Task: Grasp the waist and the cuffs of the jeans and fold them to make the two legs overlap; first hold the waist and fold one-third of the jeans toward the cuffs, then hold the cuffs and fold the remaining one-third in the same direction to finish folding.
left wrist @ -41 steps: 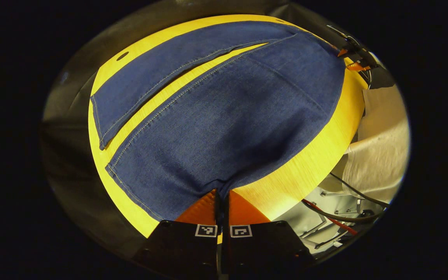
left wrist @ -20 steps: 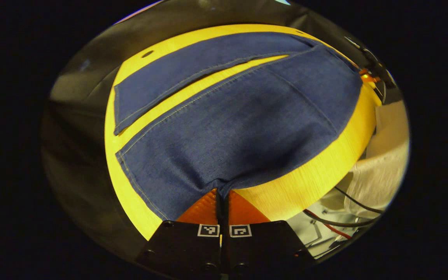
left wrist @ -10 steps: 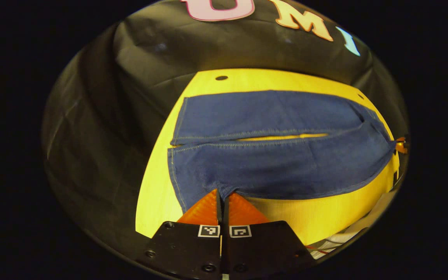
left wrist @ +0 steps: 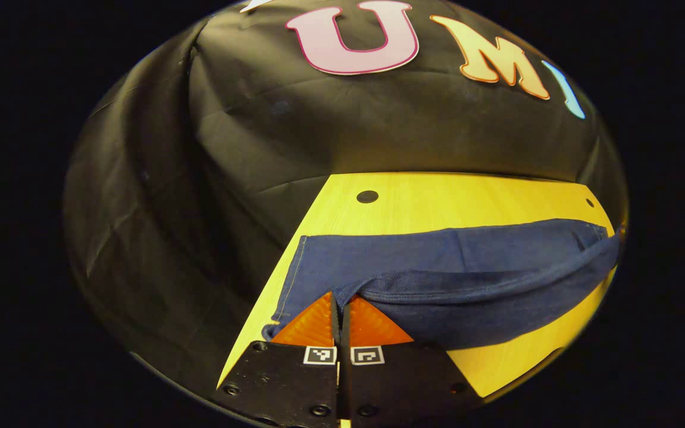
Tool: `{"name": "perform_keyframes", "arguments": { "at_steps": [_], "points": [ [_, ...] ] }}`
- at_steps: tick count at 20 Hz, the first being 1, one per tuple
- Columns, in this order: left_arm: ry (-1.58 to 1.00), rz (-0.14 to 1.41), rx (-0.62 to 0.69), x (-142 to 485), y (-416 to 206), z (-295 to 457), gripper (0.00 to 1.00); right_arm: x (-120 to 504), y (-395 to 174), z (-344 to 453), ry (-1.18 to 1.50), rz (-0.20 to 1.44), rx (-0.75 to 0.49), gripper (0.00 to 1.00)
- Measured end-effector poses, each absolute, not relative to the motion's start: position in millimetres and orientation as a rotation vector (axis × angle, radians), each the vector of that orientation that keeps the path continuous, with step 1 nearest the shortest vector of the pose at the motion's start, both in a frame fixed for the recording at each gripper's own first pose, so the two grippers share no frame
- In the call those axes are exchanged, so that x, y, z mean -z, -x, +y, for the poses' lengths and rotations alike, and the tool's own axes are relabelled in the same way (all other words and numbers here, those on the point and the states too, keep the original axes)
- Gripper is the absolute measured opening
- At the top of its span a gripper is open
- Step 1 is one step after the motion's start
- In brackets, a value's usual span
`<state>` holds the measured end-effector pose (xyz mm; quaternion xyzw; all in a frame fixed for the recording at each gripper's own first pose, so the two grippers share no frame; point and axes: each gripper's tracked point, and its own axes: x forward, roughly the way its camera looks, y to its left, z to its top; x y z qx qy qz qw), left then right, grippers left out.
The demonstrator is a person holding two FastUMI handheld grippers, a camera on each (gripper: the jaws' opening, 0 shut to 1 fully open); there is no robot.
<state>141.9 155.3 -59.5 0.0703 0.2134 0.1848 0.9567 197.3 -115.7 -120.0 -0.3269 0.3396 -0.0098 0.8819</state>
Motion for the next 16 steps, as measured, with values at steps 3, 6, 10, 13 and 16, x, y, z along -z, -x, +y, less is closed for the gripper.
{"name": "perform_keyframes", "arguments": {
  "at_steps": [3, 6, 10, 13, 16],
  "points": [
    [-0.201, 0.52, -0.372, 74.2, -188.8, 169.0, 0.0, 146.8, -245.3, -114.3, 0.673, 0.746, 0.009, 0.02],
    [-0.305, 0.593, -0.342, 87.3, -229.3, 177.6, 0.0, 193.9, -282.7, -118.6, 0.654, 0.819, -0.005, 0.02],
    [-0.399, 0.678, -0.313, 113.1, -232.5, 161.5, 0.0, 238.9, -294.8, -125.9, 0.605, 0.898, 0.002, 0.02],
    [-0.406, 0.698, -0.307, 118.3, -237.2, 160.6, 0.0, 232.7, -296.1, -123.1, 0.631, 0.873, -0.026, 0.02],
    [-0.416, 0.683, -0.303, 109.4, -237.1, 156.6, 0.0, 228.3, -295.6, -121.8, 0.607, 0.87, -0.048, 0.08]
  ]
}}
